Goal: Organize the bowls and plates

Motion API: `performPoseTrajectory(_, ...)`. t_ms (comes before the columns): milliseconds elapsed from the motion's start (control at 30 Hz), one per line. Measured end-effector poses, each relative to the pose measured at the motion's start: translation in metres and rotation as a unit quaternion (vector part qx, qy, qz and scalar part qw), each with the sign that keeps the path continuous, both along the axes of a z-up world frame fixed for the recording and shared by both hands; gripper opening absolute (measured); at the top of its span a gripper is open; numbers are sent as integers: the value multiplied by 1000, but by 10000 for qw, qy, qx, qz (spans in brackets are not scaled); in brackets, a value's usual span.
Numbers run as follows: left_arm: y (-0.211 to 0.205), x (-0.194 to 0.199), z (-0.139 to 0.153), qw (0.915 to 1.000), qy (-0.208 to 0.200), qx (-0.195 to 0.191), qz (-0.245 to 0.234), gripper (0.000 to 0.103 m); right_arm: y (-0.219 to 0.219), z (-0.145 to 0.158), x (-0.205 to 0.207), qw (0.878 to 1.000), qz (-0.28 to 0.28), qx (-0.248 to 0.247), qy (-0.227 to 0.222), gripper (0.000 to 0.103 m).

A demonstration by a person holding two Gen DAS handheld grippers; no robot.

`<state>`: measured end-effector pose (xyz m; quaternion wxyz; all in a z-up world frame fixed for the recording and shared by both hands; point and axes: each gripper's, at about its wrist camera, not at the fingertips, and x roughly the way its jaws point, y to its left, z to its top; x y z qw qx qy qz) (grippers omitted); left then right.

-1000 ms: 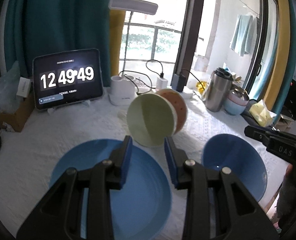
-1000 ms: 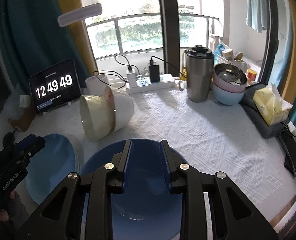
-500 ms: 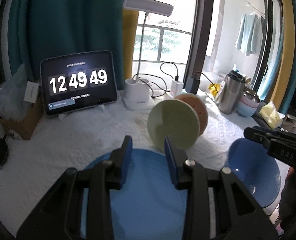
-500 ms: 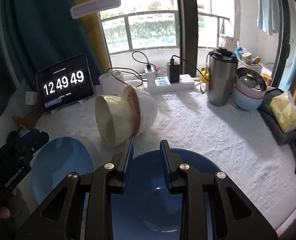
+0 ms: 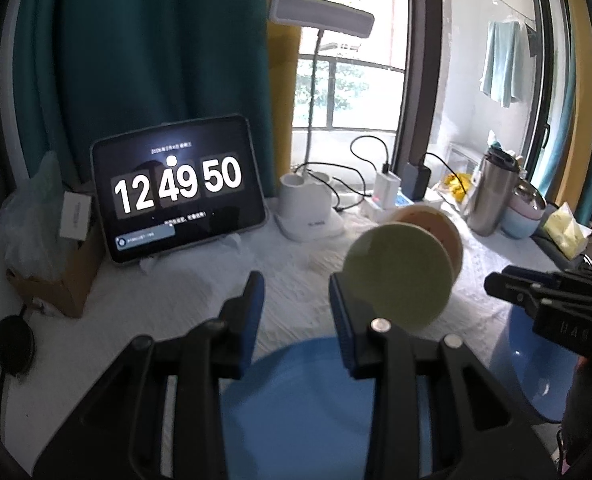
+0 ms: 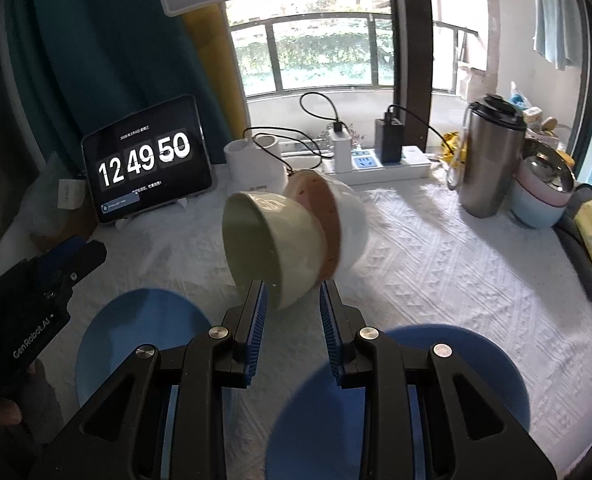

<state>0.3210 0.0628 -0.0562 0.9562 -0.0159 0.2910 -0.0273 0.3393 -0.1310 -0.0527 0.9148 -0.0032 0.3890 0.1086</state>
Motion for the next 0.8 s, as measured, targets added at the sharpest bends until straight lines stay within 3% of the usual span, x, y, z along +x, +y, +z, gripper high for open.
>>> performPoseTrajectory(300,6,26,-6,10000,24,-65,-67,36,17,-4,23,9999,66,-76,82,29)
performPoseTrajectory(800,-6,66,-28,9981,458,-281,-289,36,24,-22,64,9988,-109,-84,477,30)
